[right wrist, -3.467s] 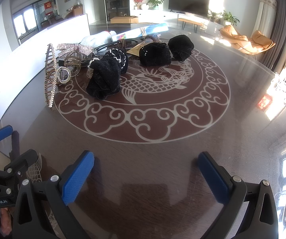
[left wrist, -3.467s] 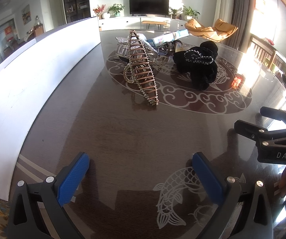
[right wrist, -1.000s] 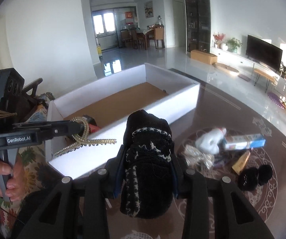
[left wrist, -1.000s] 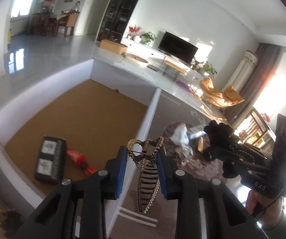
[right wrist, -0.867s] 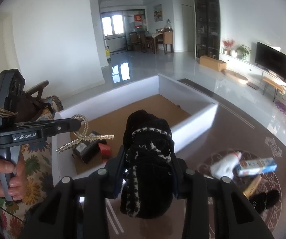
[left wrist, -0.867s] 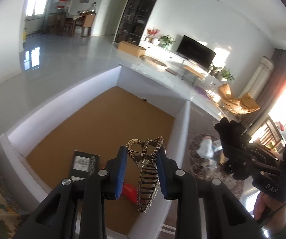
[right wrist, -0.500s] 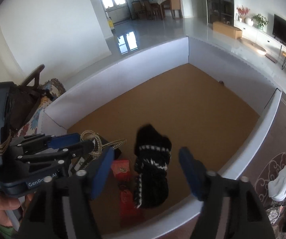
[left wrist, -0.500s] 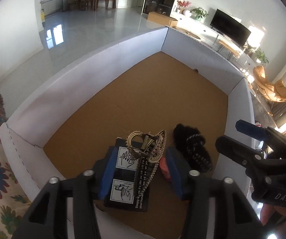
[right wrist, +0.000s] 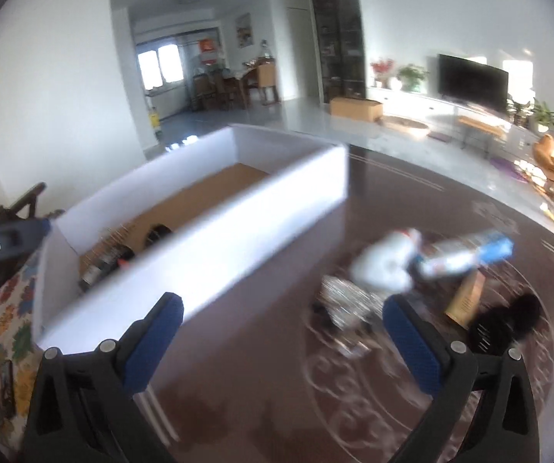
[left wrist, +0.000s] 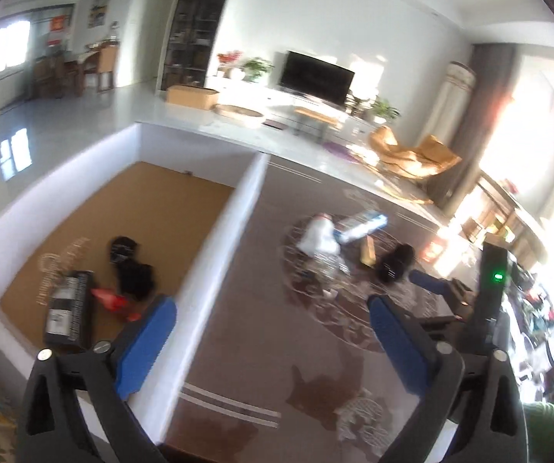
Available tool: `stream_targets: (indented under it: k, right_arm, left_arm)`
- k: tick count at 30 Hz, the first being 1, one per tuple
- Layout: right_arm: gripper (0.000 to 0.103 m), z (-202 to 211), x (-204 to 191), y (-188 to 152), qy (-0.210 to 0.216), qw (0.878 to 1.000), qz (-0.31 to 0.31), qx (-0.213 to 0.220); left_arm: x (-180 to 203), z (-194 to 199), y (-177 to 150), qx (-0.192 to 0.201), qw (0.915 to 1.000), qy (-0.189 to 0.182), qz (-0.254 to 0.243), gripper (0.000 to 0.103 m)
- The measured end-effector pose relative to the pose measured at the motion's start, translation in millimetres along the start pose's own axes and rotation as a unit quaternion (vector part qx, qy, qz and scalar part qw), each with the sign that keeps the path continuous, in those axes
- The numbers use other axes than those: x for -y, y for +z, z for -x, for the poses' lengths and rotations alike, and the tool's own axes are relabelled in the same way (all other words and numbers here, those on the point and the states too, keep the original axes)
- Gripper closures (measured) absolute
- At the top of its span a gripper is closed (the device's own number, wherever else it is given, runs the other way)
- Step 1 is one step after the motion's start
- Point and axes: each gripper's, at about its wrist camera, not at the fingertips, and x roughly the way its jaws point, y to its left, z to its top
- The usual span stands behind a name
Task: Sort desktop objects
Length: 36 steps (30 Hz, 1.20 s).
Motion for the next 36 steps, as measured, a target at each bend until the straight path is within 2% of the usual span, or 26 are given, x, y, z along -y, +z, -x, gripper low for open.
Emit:
stream_targets:
  k: [3, 6, 9, 11, 14, 16, 20, 29, 36]
  right_arm:
    - [0.0, 12, 60, -52, -0.081, 0.995, -0.043, -0.044]
    - [0.0, 20, 96, -93, -0.116, 0.987, -0.08, -0.072]
    - [0.0, 21, 106, -117, -0.127, 0.983, -0.099, -0.089]
    - [0.0, 18, 108, -124, -0.131, 0.98, -0.105, -0.104]
    - [0.0, 14, 103, -123, -0.128, 0.981, -0.1, -0.105]
    - [0.0, 12, 96, -120, -0.134, 0.981, -0.092, -0.109]
    - [0.0, 11, 94, -119, -0.136, 0.98, -0.093, -0.109]
    - [0.0, 11, 94, -119, -0.136, 0.98, -0.093, -0.109]
    - [0.0, 11, 94, -119, -0.136, 0.98, -0.093, -0.109]
  left_arm:
    - [48, -42, -38, -0.056, 0.9973, -0.042, -0.023, 0.0]
    - [74, -102, -80, -0.119, 0.992, -0.025, -0.035, 0.0]
    - [78, -150, -106, -0.153, 0.9877, 0.004, -0.035, 0.0]
    - [89, -154, -107, -0.118, 0.9891, 0.039, -0.078, 0.0]
    - [92, -165, -108, -0.136, 0.9842, 0.055, -0.099, 0.0]
    - [92, -169, -109, -0.136, 0.9808, 0.08, -0.114, 0.0]
    - [92, -171, -105, -0.132, 0.9814, 0.079, -0.116, 0.0]
    - [88, -155, -117, -0.098, 0.9854, 0.079, -0.115, 0.0]
    - [88, -153, -118, -0.094, 0.9857, 0.077, -0.116, 0.0]
